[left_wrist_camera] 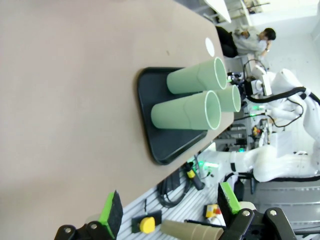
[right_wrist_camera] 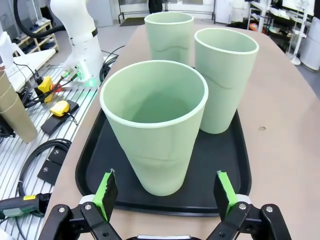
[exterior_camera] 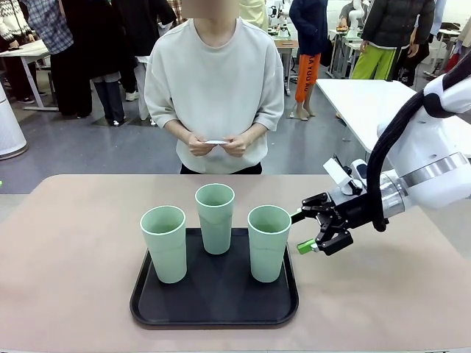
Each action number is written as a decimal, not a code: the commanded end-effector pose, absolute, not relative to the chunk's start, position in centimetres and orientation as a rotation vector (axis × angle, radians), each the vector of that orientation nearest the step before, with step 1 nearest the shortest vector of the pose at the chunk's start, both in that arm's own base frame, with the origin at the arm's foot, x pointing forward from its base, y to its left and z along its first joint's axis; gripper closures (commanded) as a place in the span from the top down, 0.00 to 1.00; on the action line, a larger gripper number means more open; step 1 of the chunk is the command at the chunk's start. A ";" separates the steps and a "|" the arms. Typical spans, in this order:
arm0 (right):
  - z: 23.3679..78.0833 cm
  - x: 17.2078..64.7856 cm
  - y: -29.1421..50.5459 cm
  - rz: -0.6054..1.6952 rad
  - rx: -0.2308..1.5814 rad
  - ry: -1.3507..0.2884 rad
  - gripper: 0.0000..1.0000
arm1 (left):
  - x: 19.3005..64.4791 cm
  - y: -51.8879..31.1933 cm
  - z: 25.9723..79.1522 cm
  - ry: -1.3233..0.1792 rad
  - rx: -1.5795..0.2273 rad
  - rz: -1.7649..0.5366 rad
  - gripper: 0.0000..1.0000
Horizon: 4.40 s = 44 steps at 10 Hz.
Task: Place coasters on the table and set cups on them.
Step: Pick up one Reusable plastic cup and place it on a coaster set by the human.
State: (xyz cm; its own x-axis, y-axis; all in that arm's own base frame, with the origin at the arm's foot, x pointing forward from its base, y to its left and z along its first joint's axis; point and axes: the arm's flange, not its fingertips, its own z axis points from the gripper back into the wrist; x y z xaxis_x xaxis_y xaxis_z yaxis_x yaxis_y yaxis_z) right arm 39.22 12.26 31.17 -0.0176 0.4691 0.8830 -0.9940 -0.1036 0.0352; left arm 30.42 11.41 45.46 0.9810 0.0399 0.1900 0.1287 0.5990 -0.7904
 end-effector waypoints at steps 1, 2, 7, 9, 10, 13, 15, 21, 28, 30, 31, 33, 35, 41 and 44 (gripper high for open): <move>30.4 39.9 13.3 1.470 0.947 -0.790 1.00 | 30.4 11.6 45.5 -0.202 -0.942 -0.054 1.00; 30.1 40.1 13.6 1.474 0.956 -0.783 1.00 | 30.4 11.6 45.5 -0.202 -0.942 -0.054 1.00; 29.2 40.6 15.0 1.489 1.004 -0.755 1.00 | 30.4 11.6 45.5 -0.202 -0.942 -0.054 1.00; 28.7 40.6 15.9 1.515 1.025 -0.754 1.00 | 30.4 11.6 45.5 -0.202 -0.942 -0.054 1.00; 28.5 40.6 16.3 1.524 1.033 -0.752 1.00 | 30.4 11.6 45.5 -0.202 -0.942 -0.054 1.00; 27.8 40.6 17.1 1.562 1.070 -0.772 1.00 | 30.4 11.6 45.5 -0.202 -0.942 -0.054 1.00; 27.5 40.5 17.4 1.583 1.064 -0.827 1.00 | 30.4 11.6 45.5 -0.202 -0.942 -0.054 1.00; 27.3 40.5 17.7 1.598 1.136 -0.885 0.71 | 30.4 11.6 45.5 -0.202 -0.942 -0.054 1.00; 31.7 38.8 16.5 1.372 1.157 -0.784 0.00 | 30.4 11.6 45.5 -0.202 -0.942 -0.054 1.00; 37.8 37.0 13.3 1.278 1.093 -0.861 0.00 | 30.4 11.6 45.5 -0.202 -0.942 -0.054 1.00; 40.4 36.2 12.0 1.267 1.055 -0.882 0.00 | 30.4 11.6 45.5 -0.202 -0.942 -0.054 1.00; 44.5 35.3 9.8 1.269 0.997 -0.937 0.00 | 30.4 11.6 45.5 -0.202 -0.942 -0.054 1.00; 46.3 35.2 8.9 1.196 0.932 -0.883 0.00 | 30.4 11.6 45.5 -0.202 -0.942 -0.054 1.00; 45.2 38.3 6.0 1.185 0.909 -0.992 0.85 | 30.4 11.6 45.5 -0.202 -0.942 -0.054 1.00; 41.6 42.6 -2.9 1.015 0.789 -1.106 0.85 | 30.4 11.6 45.5 -0.202 -0.942 -0.054 1.00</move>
State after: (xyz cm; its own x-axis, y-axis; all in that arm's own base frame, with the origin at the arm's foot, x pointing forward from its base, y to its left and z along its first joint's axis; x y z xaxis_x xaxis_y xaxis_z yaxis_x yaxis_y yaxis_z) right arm 40.62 -2.40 42.47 0.1411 0.2810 0.9493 -0.9438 0.3277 0.0432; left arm 30.42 11.42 45.45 0.9811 0.0402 0.1893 0.1279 0.5992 -0.7903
